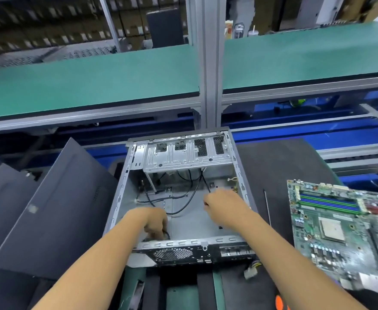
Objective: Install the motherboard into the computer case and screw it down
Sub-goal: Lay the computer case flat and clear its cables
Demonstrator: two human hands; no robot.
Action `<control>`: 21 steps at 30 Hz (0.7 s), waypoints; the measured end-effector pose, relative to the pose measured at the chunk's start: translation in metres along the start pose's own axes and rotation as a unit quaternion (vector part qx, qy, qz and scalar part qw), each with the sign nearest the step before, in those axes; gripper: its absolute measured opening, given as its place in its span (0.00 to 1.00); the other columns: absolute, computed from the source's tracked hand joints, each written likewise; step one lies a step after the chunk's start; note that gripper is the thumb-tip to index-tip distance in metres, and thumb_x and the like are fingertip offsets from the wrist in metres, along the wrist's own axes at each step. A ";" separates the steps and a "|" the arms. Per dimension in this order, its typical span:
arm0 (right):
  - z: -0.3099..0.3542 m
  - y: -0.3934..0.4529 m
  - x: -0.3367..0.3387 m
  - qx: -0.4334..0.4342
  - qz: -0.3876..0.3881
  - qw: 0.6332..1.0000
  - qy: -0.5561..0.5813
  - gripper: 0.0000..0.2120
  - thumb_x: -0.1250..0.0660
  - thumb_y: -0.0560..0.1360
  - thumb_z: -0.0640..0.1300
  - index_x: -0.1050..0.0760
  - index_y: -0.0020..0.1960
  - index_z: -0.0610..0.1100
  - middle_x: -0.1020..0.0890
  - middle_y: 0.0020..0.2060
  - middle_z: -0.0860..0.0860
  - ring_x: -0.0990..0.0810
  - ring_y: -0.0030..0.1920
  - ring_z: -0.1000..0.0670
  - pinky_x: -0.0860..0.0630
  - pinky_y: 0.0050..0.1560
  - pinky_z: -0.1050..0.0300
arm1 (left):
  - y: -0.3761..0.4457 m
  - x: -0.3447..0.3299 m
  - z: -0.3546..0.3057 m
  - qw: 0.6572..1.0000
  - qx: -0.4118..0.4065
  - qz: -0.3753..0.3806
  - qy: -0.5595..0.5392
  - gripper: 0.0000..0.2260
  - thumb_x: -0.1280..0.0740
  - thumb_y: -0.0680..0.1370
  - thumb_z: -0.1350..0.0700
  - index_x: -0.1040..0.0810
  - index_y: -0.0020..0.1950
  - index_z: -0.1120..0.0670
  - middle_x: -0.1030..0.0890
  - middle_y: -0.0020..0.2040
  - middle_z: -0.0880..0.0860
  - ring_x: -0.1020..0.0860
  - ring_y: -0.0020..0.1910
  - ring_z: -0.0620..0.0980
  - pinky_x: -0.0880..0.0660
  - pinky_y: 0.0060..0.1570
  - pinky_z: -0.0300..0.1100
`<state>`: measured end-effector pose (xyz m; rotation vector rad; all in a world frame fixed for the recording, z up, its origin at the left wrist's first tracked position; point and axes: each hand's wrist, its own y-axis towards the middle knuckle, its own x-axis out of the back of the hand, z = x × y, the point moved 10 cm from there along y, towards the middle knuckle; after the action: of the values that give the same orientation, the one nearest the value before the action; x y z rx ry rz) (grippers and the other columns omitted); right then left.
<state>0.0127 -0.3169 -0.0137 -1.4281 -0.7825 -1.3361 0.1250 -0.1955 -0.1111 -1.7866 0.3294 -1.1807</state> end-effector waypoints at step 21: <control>0.165 0.092 -0.017 -0.003 0.049 0.999 0.016 0.03 0.42 0.77 0.39 0.32 0.45 0.42 0.21 0.49 0.42 0.25 0.46 0.43 0.31 0.42 0.54 | -0.030 0.031 0.130 0.954 -0.020 -0.290 -0.077 0.09 0.36 0.77 0.55 0.28 0.57 0.54 0.24 0.53 0.52 0.28 0.47 0.50 0.31 0.43 0.42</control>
<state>0.1489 -0.1872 -0.0353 -1.4294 -0.6798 -1.2844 0.2409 -0.1280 -0.0816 -2.0679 -0.2909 -1.4220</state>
